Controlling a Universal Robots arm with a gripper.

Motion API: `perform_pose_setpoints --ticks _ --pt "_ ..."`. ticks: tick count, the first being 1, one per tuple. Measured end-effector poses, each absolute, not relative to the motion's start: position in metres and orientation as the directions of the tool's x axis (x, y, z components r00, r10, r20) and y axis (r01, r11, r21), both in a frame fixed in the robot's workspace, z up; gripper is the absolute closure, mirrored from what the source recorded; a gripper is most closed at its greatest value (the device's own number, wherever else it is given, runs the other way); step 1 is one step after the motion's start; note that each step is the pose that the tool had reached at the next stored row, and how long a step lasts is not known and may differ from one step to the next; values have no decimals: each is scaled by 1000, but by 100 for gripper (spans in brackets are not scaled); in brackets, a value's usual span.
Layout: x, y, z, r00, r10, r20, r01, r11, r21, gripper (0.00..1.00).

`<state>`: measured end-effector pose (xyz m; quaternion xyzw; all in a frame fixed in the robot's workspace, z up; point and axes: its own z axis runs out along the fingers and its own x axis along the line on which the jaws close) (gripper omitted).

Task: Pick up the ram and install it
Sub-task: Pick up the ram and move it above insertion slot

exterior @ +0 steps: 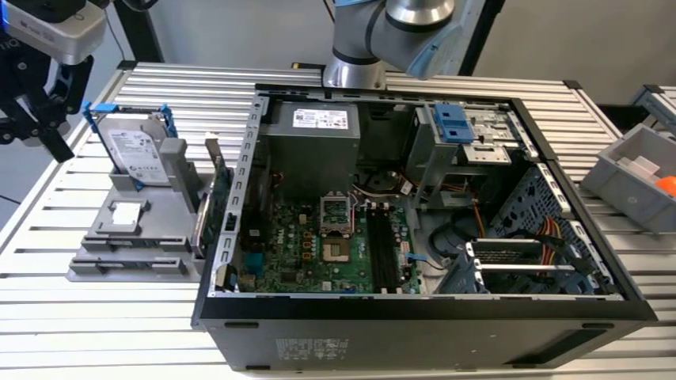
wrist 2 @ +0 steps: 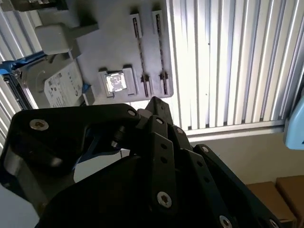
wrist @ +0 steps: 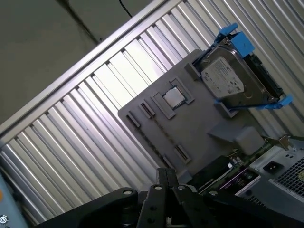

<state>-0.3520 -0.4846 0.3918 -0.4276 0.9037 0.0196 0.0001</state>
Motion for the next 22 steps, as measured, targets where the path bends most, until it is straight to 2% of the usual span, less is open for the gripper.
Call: perform_pose_setpoints --ticks 22 --pt "-352 -485 392 -471 -882 -31 -882 471 13 100"
